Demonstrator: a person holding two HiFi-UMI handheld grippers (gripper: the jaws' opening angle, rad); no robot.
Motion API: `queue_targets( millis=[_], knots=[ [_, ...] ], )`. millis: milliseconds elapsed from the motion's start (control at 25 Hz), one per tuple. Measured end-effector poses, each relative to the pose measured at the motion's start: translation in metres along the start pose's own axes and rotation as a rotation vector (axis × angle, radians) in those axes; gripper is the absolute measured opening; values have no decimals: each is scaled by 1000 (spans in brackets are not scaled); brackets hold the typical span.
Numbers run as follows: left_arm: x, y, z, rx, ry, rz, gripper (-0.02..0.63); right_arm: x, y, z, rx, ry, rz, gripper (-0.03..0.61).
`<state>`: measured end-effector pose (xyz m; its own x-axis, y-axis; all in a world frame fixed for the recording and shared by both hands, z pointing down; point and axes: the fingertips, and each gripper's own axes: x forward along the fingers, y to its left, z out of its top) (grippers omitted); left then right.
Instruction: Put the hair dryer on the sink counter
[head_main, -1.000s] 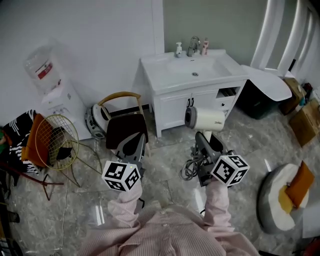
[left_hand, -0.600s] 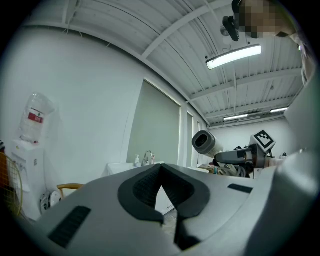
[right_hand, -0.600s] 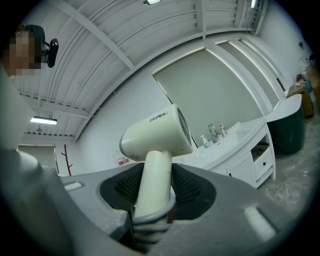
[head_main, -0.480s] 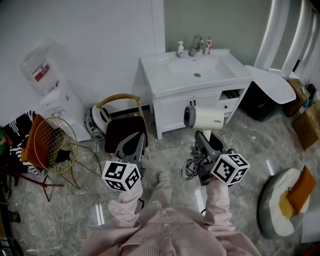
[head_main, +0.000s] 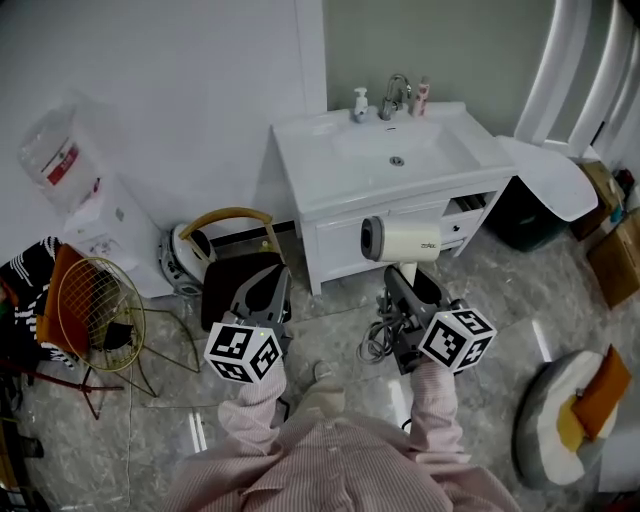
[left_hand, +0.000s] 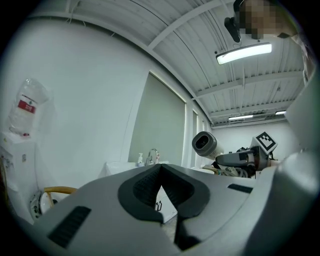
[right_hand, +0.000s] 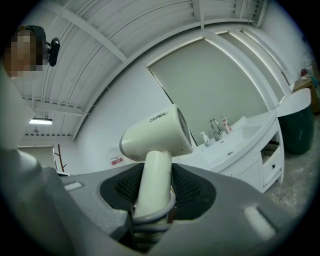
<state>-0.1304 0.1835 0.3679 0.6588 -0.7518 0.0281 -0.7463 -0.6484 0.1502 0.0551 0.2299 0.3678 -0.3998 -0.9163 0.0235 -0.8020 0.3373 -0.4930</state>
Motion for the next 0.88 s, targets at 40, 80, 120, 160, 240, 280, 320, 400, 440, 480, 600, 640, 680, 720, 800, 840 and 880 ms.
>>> queue_targets(
  millis=[40, 80, 120, 160, 240, 280, 320, 400, 440, 480, 600, 640, 680, 720, 800, 840, 880],
  knots=[
    [10, 7, 1, -3, 2, 2, 2, 11, -6, 3, 1, 7, -3, 169],
    [21, 13, 3, -6, 4, 5, 2, 21, -13, 6, 3, 12, -5, 169],
    [31, 20, 4, -9, 6, 7, 2, 32, -19, 10, 5, 16, -6, 169],
    [42, 27, 4, -13, 9, 9, 2, 42, -24, 13, 8, 19, -7, 169],
    [61, 39, 5, -22, 12, 12, 2, 60, -34, 18, 13, 26, -6, 169],
    [70, 45, 6, -25, 12, 12, 2, 69, -39, 20, 14, 30, -5, 169],
    [78, 51, 7, -27, 12, 12, 2, 78, -43, 22, 13, 33, -5, 169],
    [95, 61, 8, -30, 12, 11, 2, 95, -51, 27, 12, 36, -5, 169],
    [102, 66, 9, -32, 12, 10, 2, 102, -56, 29, 14, 36, -5, 169],
    [108, 70, 10, -32, 12, 8, 2, 110, -60, 31, 17, 36, -5, 169],
    [123, 82, 10, -33, 18, 7, 2, 130, -69, 36, 27, 34, -8, 169],
    [128, 86, 11, -34, 18, 10, 2, 137, -72, 37, 31, 34, -7, 169],
    [131, 91, 11, -35, 19, 13, 2, 144, -75, 38, 34, 35, -5, 169],
    [135, 95, 9, -38, 21, 17, 2, 151, -78, 38, 37, 37, -5, 169],
    [139, 104, 6, -44, 26, 27, 2, 163, -83, 38, 43, 43, -5, 169],
    [141, 109, 5, -48, 29, 32, 2, 169, -84, 38, 47, 45, -5, 169],
    [142, 114, 5, -51, 30, 38, 2, 175, -86, 38, 49, 47, -4, 169]
  ],
)
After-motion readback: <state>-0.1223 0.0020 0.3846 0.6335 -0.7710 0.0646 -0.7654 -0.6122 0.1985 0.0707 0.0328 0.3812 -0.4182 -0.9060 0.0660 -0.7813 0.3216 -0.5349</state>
